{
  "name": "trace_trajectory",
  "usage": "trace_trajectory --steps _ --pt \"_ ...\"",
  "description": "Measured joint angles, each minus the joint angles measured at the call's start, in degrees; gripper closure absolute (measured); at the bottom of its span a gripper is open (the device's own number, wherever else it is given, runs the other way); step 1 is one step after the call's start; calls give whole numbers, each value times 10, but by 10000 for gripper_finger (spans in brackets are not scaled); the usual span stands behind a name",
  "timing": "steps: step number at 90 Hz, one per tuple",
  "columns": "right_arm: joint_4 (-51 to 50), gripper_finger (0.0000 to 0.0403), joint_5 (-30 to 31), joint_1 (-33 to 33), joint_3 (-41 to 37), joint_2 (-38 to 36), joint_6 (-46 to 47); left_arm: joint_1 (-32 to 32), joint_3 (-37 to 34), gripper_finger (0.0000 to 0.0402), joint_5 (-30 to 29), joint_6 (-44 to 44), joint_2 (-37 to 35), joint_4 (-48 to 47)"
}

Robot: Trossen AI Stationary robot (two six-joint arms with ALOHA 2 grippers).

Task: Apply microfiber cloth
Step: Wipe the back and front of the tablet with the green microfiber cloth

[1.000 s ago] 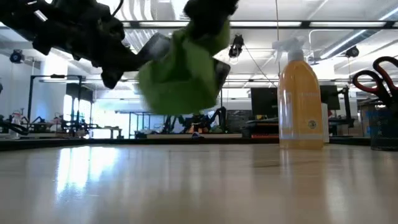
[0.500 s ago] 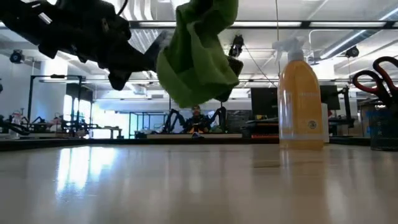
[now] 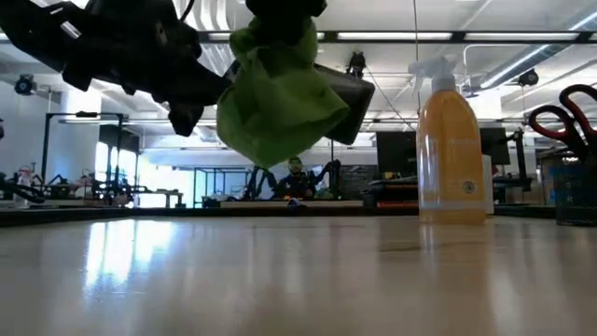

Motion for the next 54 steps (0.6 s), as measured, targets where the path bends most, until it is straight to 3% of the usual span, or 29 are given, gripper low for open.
trace_trajectory --steps 26,54 --pt "-49 403 -22 10 0 9 42 -1 0 393 19 -13 -24 -2" --pt "-250 403 -4 45 0 2 178 -1 0 393 18 -10 -60 -26"
